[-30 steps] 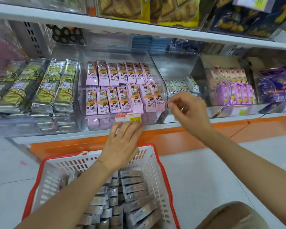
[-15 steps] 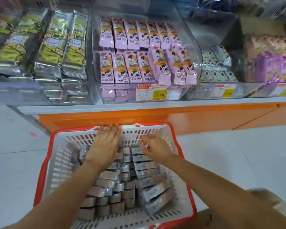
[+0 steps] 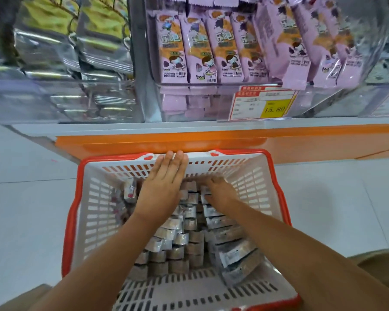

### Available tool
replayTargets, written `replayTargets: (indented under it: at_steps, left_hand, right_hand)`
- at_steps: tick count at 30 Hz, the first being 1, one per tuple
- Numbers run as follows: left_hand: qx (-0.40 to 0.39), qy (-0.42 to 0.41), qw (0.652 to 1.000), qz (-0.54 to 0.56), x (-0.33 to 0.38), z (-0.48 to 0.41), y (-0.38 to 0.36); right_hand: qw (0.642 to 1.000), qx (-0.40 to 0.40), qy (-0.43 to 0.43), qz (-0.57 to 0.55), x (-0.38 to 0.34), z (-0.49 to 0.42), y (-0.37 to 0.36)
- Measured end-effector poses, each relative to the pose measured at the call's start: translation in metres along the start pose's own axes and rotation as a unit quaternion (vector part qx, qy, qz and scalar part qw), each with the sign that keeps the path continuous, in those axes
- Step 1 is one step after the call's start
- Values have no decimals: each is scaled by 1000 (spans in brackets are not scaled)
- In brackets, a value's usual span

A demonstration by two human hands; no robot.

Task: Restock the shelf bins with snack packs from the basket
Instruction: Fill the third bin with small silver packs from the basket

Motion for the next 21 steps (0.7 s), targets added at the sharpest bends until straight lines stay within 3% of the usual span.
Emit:
replayTargets:
  at_steps: [5,11,17,21]
  left_hand:
    - [10,12,1000,-2,1,0,-3]
    - [-6,16,1000,-6,1,1,-3]
    - [-27,19,999,-21,0,1,5]
    - [-46,33,998,-23,5,2,14]
  right_hand:
    - [996,12,-21,85,-6,-9,-6]
    - [994,62,12,92,-1,-4,4]
    - [993,95,43,59,14,29,35]
    - [987,128,71,-61,27,54,59]
Point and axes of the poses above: each hand's wrist, its own z-axis away from the middle knuckle, its own y-axis out of the back of the hand, x = y × z, the point moved 2 cm from there along -z, towards the middle knuckle, and after that the axes turned 5 degrees about z, right-handed, at the moved point
